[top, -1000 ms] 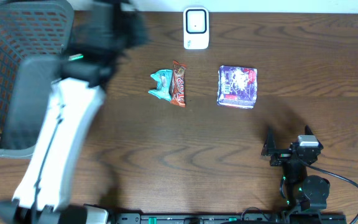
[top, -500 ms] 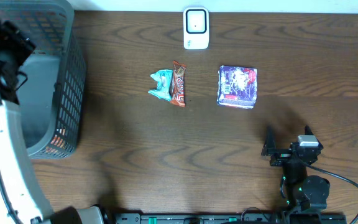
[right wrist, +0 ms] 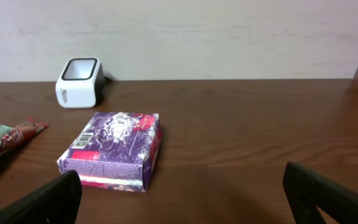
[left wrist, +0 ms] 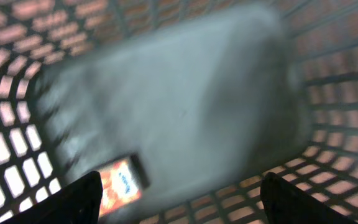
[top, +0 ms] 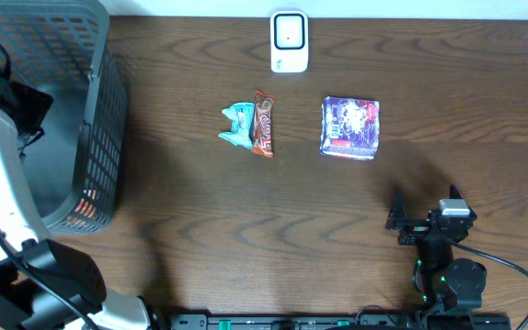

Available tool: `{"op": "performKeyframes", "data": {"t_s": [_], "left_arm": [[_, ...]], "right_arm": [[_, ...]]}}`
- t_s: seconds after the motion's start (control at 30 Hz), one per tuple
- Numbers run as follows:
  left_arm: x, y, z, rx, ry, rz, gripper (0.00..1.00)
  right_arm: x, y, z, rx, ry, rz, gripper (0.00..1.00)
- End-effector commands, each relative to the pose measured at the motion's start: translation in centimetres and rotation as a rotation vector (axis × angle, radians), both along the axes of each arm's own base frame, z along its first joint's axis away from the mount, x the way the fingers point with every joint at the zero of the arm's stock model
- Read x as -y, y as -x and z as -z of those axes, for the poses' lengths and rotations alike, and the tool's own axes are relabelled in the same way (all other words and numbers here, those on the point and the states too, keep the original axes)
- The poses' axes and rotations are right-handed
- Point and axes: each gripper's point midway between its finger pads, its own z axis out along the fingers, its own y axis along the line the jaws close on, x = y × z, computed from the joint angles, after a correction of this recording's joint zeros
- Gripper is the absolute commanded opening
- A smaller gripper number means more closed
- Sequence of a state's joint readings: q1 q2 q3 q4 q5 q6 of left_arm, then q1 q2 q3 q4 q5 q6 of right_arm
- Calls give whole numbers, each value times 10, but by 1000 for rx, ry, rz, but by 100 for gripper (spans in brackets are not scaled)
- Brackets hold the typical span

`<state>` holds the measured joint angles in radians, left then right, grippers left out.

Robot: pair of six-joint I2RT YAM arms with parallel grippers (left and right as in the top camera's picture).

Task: Scan the item barcode
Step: 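Reach the left gripper into the basket toward the orange tissue pack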

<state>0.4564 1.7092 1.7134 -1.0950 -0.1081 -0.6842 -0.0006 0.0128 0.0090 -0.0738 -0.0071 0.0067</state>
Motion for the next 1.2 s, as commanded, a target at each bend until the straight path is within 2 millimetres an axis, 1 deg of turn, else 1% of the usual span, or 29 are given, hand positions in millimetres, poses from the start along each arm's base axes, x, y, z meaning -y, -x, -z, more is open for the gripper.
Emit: {"op": "performKeyframes", "data": {"t_s": [0.0, 0.1, 0.13, 0.17, 0.2, 0.4, 0.57, 0.77, 1.03, 1.17], "left_arm": [[3, 13, 17, -50, 69, -160, 82], [7, 21, 30, -95, 105, -220, 82], [7, 21, 34, -108, 111, -224, 93], [7, 22, 38, -118, 115, -227, 96], [7, 22, 48, -143, 121, -228, 96], [9, 30, 79, -238, 148, -239, 96], [14, 41, 102, -298, 182, -313, 97], [21, 55, 122, -327, 204, -410, 96], [23, 61, 140, -341, 200, -411, 96], [25, 66, 155, -349, 202, -411, 96]], "right_arm": [[-2, 0, 1, 0, 4, -7, 99], [-2, 0, 1, 0, 4, -7, 99], [-2, 0, 1, 0, 4, -7, 99], [-2, 0, 1, 0, 4, -7, 99], [-2, 0, 1, 0, 4, -7, 99], [-2, 0, 1, 0, 4, -7, 99], [-2, 0, 1, 0, 4, -7, 99], [-2, 0, 1, 0, 4, -7, 99], [-2, 0, 1, 0, 4, -7, 99], [-2, 0, 1, 0, 4, -7, 99]]}}
